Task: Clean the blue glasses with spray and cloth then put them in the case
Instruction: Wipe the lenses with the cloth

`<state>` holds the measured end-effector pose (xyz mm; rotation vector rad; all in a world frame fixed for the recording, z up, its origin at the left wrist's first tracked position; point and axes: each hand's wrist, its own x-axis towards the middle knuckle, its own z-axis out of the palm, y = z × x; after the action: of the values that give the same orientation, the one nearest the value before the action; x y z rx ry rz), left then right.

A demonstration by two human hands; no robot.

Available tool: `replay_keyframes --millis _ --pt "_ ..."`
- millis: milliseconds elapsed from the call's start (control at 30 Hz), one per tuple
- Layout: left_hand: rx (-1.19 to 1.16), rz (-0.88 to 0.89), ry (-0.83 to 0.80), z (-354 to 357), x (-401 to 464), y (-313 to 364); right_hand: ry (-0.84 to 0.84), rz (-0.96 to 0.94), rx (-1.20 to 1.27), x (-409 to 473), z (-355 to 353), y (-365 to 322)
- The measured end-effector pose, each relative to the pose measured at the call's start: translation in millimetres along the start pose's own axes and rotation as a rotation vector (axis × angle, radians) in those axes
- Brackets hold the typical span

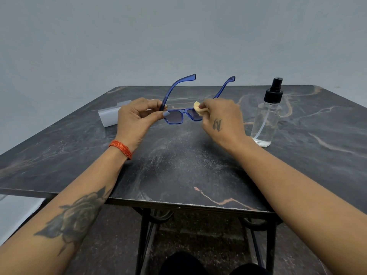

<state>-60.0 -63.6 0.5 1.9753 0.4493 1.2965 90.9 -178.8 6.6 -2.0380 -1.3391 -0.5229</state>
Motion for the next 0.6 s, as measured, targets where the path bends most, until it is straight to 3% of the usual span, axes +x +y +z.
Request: replay_keyframes --millis 433,600 --pt "0.009 -0.005 0.012 0.2 0.0 -0.7 -0.027 -0.024 0.245 1.1 5.4 -0.9" --pt "0.007 -0.01 0.006 -0.8 -0.5 -0.1 -0.011 0.027 0.218 0.5 0.2 -2.6"
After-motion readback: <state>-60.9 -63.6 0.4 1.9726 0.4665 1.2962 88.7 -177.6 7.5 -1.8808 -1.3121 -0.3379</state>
